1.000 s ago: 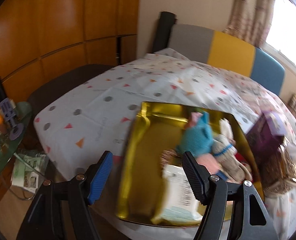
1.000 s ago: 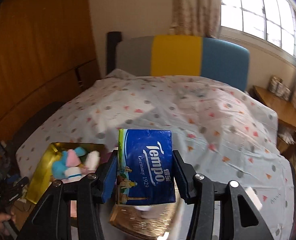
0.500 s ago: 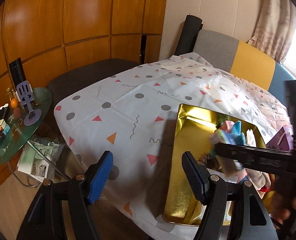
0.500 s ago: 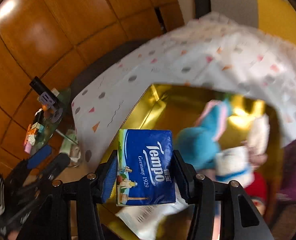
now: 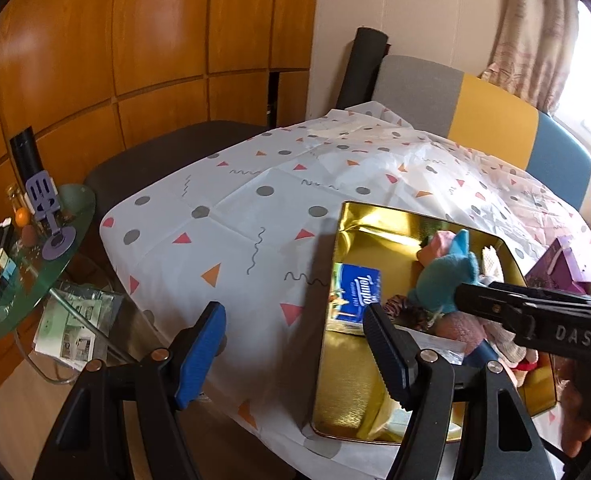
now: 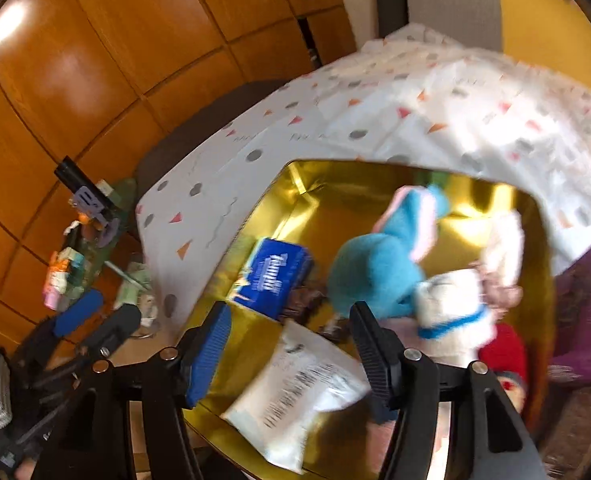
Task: Organize soft objects
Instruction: 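Carry the blue Tempo tissue pack into the gold tray and open the right gripper, then move the right gripper to the beige bandage roll and grasp it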
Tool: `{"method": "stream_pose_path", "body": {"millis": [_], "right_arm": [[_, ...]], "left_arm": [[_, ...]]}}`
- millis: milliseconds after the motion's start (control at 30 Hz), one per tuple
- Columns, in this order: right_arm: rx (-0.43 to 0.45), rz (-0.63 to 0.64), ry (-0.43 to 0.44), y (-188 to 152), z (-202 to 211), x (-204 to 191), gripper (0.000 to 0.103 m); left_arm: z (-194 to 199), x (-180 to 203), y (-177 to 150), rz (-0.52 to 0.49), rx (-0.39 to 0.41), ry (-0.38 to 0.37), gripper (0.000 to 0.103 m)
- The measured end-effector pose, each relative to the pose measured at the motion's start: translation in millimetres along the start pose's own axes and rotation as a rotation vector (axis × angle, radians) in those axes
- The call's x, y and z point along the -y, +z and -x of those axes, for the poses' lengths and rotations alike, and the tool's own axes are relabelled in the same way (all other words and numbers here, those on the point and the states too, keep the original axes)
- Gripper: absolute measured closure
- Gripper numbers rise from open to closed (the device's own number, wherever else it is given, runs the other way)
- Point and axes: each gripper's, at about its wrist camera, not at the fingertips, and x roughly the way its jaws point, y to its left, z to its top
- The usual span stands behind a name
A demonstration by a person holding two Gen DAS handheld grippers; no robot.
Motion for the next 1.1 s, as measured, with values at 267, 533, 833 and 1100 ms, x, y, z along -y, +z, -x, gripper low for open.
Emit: {"method": "stream_pose_path", "body": {"millis": [267,533,833,1100], "right_arm": [[0.161,0.056,-0.172,-19.9,63.6,8.1,0.041],[0.293,0.020,-0.279,-36.9,130.5,43.5,0.041],[0.381,-0.117,-0.421,-59.7,198.7,114.2,0.041],[0.392,-0.314,-0.568,-99.0,252.2,201.2,0.041]], "left_arm": [[13.8,24.2,-1.0,-0.063,0.022,-0.034,0.031],[23.1,46.5,-3.2,-0.125,0.035,-0.065,0.031],[29.2,76.5,-5.0,-0.198,0.034,-0.107,0.031],[36.5,117.0,-4.3,-0.292,0.052,-0.169,0.031]]}}
